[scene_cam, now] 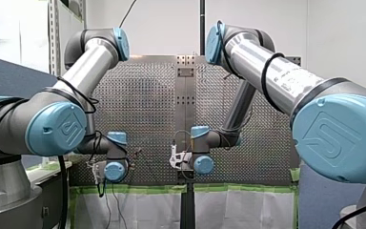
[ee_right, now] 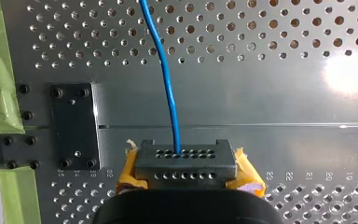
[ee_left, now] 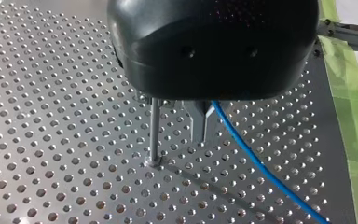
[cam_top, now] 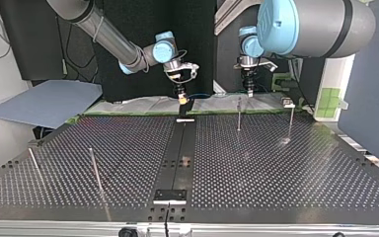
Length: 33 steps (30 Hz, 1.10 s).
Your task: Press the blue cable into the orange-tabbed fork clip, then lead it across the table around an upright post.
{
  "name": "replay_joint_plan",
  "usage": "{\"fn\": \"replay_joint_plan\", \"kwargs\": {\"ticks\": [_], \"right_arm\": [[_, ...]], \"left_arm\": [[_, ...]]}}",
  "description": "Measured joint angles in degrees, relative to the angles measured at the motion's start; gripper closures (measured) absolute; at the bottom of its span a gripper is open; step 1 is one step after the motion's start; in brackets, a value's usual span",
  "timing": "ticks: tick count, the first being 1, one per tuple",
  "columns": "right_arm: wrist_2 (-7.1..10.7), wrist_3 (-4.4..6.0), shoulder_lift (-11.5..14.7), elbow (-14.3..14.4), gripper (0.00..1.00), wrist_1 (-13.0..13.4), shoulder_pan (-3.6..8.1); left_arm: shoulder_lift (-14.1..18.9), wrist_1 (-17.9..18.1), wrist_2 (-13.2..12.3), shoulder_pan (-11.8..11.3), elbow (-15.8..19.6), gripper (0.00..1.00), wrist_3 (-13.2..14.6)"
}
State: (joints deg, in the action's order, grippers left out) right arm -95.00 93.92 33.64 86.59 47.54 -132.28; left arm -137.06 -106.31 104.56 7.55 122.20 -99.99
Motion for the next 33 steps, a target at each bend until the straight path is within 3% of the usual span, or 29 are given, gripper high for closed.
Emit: {"fn": "replay_joint_plan", "kwargs": {"ticks": [12, 26, 33], "right_arm": [[0.02, -0.04, -0.09, -0.35, 1.0, -0.4, -0.01], [0.04, -0.3, -0.1, -0.47, 1.0, -1.82, 0.61], [-0.05, -0.3, -0.18, -0.48, 1.0, -1.66, 0.65]], "left_arm": [[3.57, 0.01, -1.3, -0.75, 1.16, 1.0, -1.62], [3.51, 1.22, -3.4, -1.69, 1.09, 1.0, -2.37], [1.56, 1.33, -3.6, -1.97, 0.71, 1.0, -2.55]]}}
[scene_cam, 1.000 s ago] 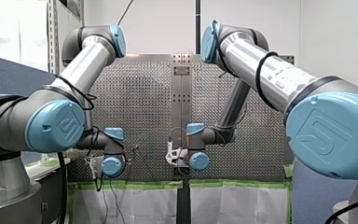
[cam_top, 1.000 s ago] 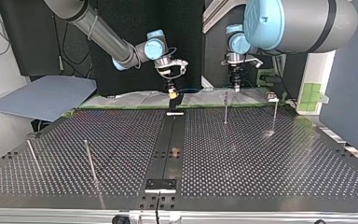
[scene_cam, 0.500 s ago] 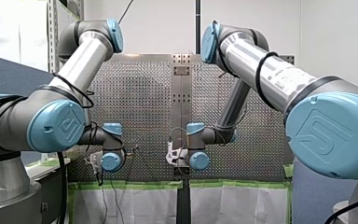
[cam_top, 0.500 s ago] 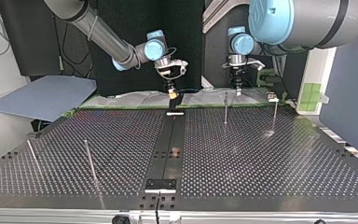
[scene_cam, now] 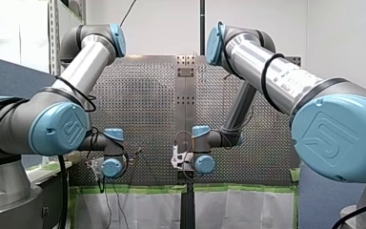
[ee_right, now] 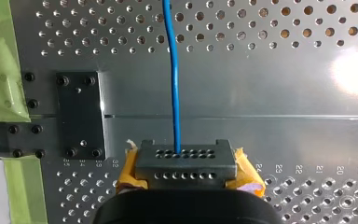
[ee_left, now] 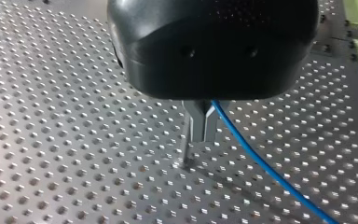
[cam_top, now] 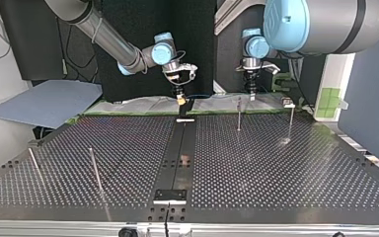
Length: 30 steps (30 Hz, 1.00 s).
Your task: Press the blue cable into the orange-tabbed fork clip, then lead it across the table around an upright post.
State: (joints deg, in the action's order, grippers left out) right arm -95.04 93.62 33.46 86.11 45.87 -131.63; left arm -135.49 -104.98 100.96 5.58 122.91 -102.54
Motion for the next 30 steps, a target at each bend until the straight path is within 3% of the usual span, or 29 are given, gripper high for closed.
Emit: {"fn": "replay_joint_plan", "kwargs": {"ticks": [17, 30], "right_arm": [[0.0, -0.34, -0.23, -0.29, 1.0, 0.07, 0.3], [0.1, -0.35, -0.3, -0.79, 1.0, -0.75, 1.76]], "left_arm": [[-1.12, -1.05, -0.14, -0.91, -2.97, 1.0, -1.27], [-1.2, -3.13, -2.99, -1.8, -5.55, 1.0, -2.88]]}}
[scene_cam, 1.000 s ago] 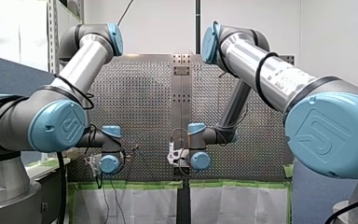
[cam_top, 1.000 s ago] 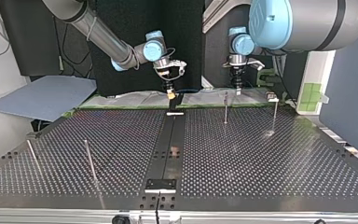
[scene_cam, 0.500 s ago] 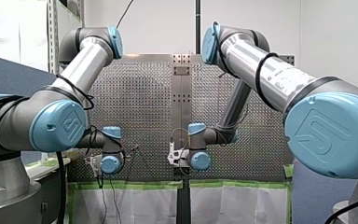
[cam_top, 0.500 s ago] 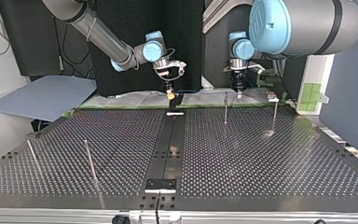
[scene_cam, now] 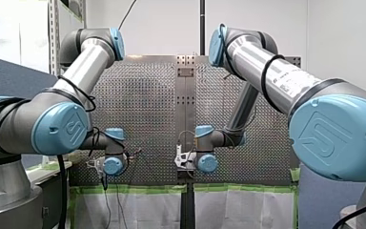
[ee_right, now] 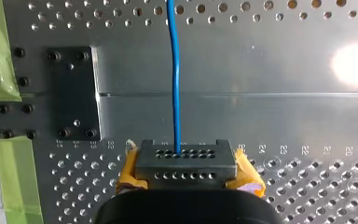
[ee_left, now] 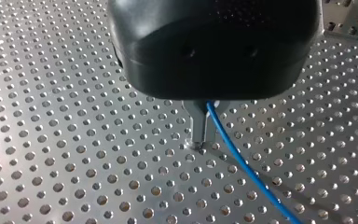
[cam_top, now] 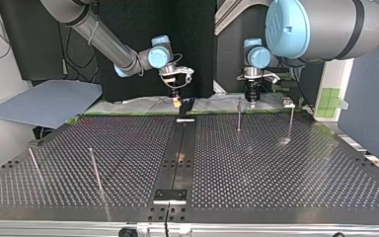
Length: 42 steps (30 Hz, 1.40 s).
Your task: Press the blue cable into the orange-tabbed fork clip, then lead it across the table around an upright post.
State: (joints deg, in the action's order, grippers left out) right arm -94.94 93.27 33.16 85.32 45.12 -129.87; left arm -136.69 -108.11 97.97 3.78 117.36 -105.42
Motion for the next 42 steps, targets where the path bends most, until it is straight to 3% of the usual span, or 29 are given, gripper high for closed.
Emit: {"fn": "replay_joint_plan", "kwargs": {"ticks": [11, 21, 34, 42], "right_arm": [[-0.04, 0.0, -1.38, -0.5, 1.0, -0.37, 1.4], [-0.02, 0.05, -2.89, -2.25, 1.0, -1.8, 2.39], [-0.63, 0.33, -2.98, -5.63, 1.0, -5.18, 4.97], [-0.69, 0.43, -2.97, -7.18, 1.0, -5.83, 6.0]], "left_arm": [[-0.07, -3.41, -1.62, -1.46, -2.65, 1.0, -1.89], [-0.1, -3.79, -2.94, -4.85, -2.98, 1.0, -3.68], [-3.41, -5.79, -5.06, -5.4, -5.81, 1.0, -4.47], [-3.54, -9.43, -6.42, -6.08, -7.59, 1.0, -4.47]]}}
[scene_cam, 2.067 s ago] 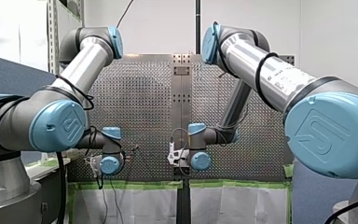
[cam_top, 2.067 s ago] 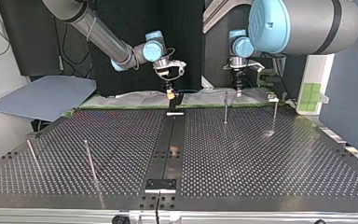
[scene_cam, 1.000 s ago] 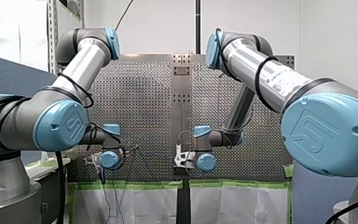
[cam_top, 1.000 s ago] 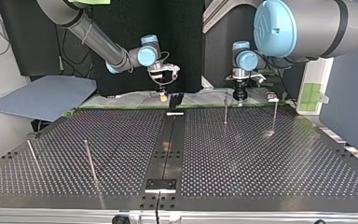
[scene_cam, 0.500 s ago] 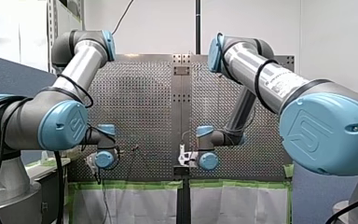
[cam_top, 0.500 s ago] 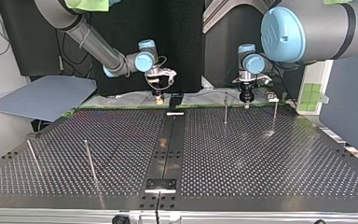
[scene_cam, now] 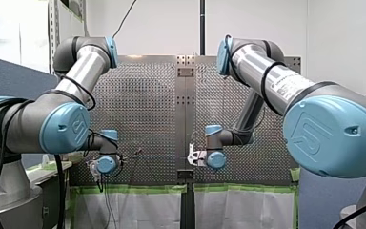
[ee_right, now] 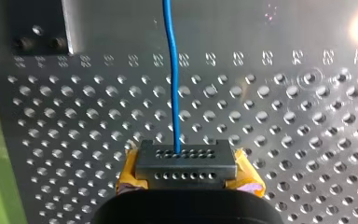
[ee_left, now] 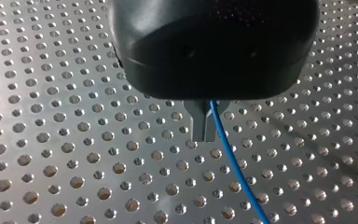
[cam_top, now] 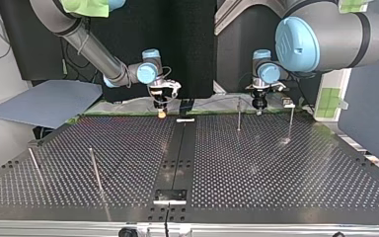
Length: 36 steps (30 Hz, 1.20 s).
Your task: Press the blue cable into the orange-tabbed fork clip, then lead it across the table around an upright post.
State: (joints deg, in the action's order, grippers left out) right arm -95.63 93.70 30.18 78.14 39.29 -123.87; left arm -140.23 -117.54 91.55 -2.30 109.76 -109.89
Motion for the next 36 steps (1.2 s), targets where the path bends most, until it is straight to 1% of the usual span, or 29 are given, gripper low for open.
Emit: {"fn": "replay_joint_plan", "kwargs": {"ticks": [5, 9, 14, 18, 22, 25, 30, 32, 36], "right_arm": [[0.0, -0.17, 0.0, -1.4, 1.0, -1.38, 0.77], [0.03, -0.34, 0.01, -1.77, 1.0, -1.9, 0.92], [0.13, -0.41, 0.01, -2.18, 1.0, -2.11, 1.05], [0.18, -0.43, 0.01, -2.8, 1.0, -2.34, 1.1], [0.18, -0.37, 0.03, -3.5, 1.0, -3.0, 1.26], [0.07, -0.07, 0.07, -3.83, 1.0, -3.46, 1.57], [-0.07, 1.24, 0.08, -3.97, 1.0, -3.66, 2.58], [-0.08, 1.58, 0.06, -3.98, 1.0, -3.69, 3.06], [-0.21, 1.78, 0.06, -3.99, 1.0, -3.73, 3.83]], "left_arm": [[0.01, -1.52, -1.03, -0.43, -1.39, 1.0, -1.19], [0.04, -3.22, -2.51, -0.93, -2.15, 1.0, -1.32], [0.34, -3.91, -3.84, -1.42, -2.27, 1.0, -1.22], [1.84, -4.57, -5.16, -1.79, -2.28, 1.0, -1.15], [3.63, -5.35, -5.64, -2.02, -2.29, 1.0, -1.15], [4.12, -5.53, -5.71, -2.09, -2.29, 1.0, -1.29], [4.22, -5.57, -5.7, -2.16, -2.29, 1.0, -1.46], [4.22, -5.54, -5.65, -2.16, -2.29, 1.0, -1.46], [4.23, -5.46, -5.57, -2.16, -2.29, 1.0, -1.47]]}}
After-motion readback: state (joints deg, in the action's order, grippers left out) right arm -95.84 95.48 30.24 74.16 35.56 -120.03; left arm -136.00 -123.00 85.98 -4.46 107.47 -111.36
